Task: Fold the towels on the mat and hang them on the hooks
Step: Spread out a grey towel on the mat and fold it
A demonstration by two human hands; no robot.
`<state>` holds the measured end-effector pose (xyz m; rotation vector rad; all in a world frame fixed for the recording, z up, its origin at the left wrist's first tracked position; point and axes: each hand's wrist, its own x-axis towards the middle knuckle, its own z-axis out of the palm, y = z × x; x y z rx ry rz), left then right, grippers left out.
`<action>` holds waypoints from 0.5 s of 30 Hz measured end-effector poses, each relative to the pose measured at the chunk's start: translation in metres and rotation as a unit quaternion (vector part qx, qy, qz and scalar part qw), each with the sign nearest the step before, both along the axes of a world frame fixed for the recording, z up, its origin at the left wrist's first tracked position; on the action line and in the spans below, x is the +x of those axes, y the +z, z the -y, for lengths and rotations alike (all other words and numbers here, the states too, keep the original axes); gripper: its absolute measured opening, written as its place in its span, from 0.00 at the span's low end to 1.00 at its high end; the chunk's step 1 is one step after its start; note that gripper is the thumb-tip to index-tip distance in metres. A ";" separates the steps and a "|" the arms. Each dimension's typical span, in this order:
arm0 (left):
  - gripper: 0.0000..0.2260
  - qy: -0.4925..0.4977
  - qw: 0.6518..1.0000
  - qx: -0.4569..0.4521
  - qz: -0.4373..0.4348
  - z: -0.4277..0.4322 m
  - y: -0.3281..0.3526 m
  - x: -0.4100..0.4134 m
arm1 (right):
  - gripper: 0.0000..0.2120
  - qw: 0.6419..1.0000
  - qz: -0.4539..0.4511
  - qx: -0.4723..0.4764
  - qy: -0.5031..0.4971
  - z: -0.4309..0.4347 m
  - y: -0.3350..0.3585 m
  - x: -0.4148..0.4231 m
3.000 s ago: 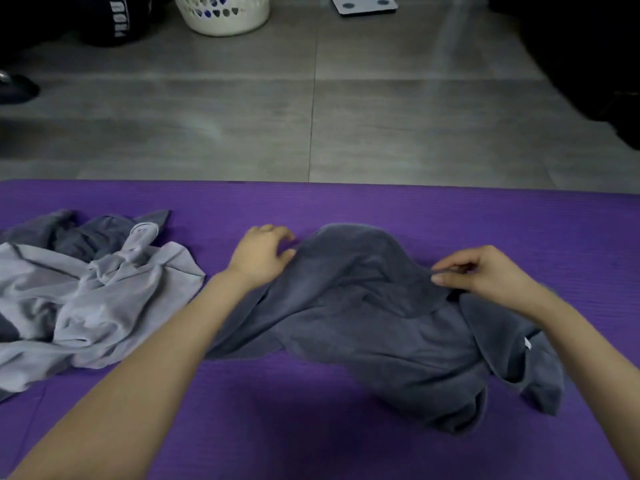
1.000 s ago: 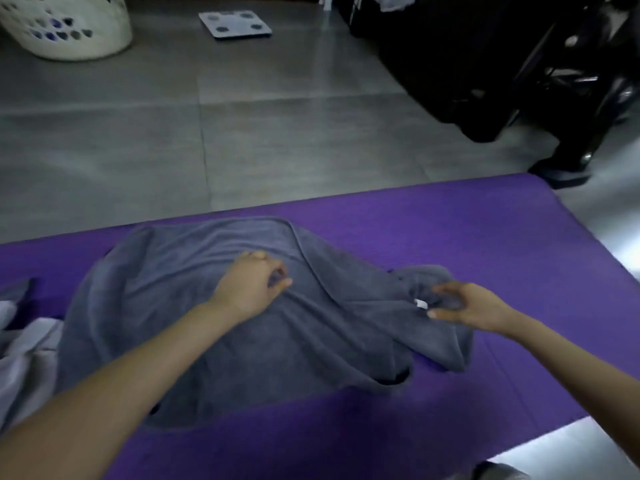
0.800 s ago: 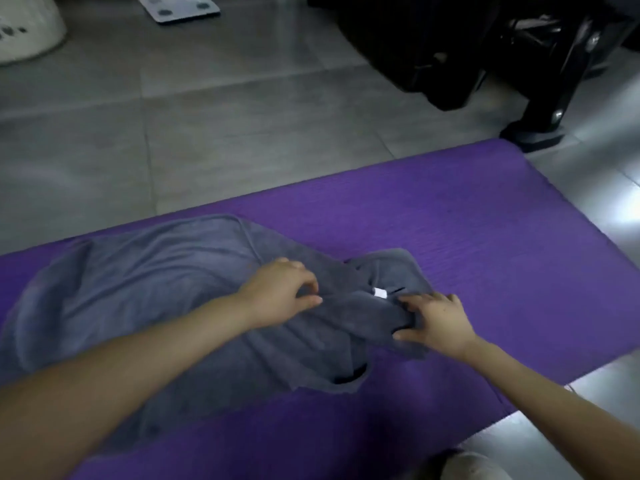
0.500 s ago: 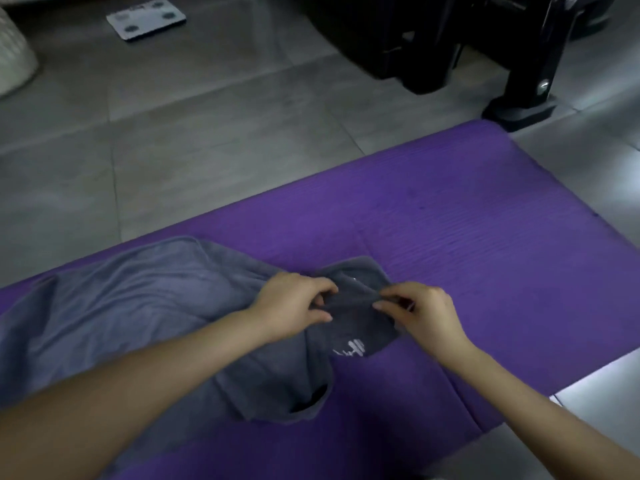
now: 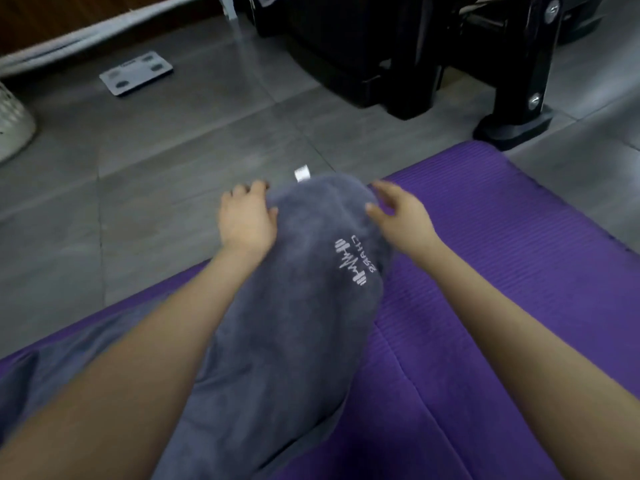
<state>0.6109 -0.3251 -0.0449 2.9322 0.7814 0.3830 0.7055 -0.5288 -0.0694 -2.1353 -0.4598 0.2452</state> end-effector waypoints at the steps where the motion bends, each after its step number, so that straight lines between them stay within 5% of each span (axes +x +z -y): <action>1: 0.15 -0.009 1.000 -0.009 -0.013 0.003 -0.014 -0.009 | 0.22 0.998 -0.004 -0.059 -0.006 0.016 -0.019 -0.005; 4: 0.10 -0.052 0.996 -0.061 -0.040 0.026 -0.054 -0.044 | 0.23 0.976 -0.019 -0.215 -0.018 0.055 -0.078 -0.027; 7: 0.06 -0.099 0.985 -0.140 -0.036 0.064 -0.084 -0.083 | 0.30 0.962 0.000 -0.273 -0.021 0.070 -0.114 -0.052; 10: 0.12 -0.140 0.972 -0.170 -0.087 0.107 -0.102 -0.108 | 0.37 0.969 0.022 -0.243 -0.043 0.065 -0.127 -0.077; 15: 0.19 -0.117 0.966 -0.117 -0.198 0.141 -0.124 -0.108 | 0.21 0.986 -0.004 -0.156 -0.060 0.048 -0.123 -0.104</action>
